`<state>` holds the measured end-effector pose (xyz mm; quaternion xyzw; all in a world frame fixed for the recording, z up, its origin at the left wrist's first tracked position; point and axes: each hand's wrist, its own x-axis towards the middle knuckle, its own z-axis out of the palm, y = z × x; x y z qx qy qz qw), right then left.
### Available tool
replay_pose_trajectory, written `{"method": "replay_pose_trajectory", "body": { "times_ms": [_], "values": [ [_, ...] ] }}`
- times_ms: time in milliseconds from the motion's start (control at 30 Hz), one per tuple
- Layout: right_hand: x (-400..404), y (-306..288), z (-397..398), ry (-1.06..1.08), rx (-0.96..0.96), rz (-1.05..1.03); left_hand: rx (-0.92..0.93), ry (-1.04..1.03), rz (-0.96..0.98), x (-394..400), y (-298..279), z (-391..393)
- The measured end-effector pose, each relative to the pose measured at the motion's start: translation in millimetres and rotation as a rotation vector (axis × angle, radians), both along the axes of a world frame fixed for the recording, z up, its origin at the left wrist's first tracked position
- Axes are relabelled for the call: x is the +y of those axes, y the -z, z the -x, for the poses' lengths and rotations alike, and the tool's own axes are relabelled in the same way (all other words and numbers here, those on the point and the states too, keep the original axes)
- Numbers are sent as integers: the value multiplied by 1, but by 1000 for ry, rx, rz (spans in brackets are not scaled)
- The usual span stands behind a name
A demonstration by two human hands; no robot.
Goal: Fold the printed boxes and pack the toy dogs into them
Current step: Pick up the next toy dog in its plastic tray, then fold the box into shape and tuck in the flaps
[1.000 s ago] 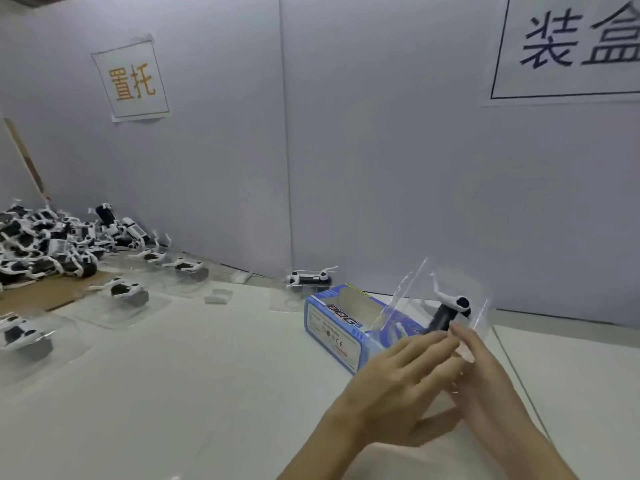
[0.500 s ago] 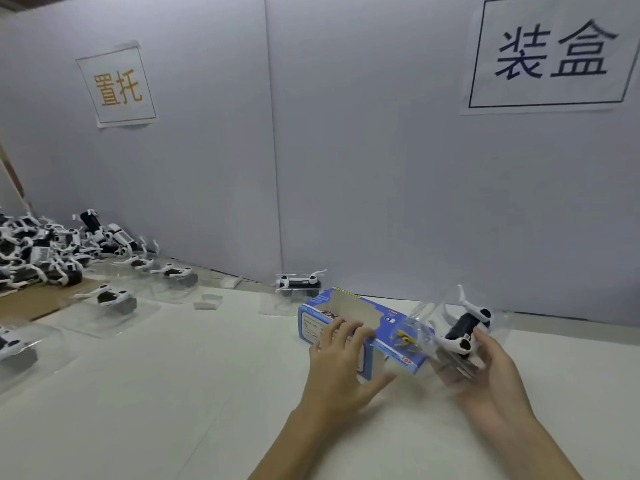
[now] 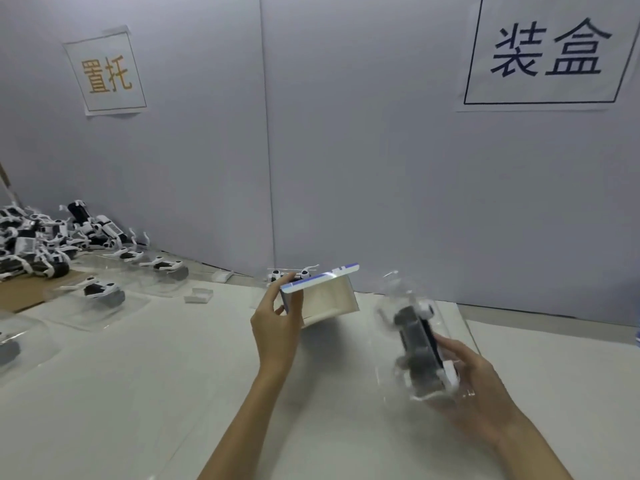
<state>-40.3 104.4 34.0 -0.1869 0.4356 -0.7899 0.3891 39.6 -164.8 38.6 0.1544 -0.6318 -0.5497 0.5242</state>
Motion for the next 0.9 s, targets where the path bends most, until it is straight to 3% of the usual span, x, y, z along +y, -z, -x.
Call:
{"method": "replay_pose_trajectory", "body": {
  "times_ms": [100,200,333,567,900],
  "values": [
    [-7,-9,-10,-228,218,-164,-19,24,-23,-2,-3,0],
    [-33,-18,-18,-231,344,-336,-97,93,77,2,-1,-3],
    [-24,-17,-15,-265,344,-240,-190,187,376,5,2,-12],
    [-4,-8,-2,-120,321,-255,-316,166,592,-3,8,-18],
    [-22,-6,-7,224,357,-363,-206,68,753,17,16,-16]
  ]
}}
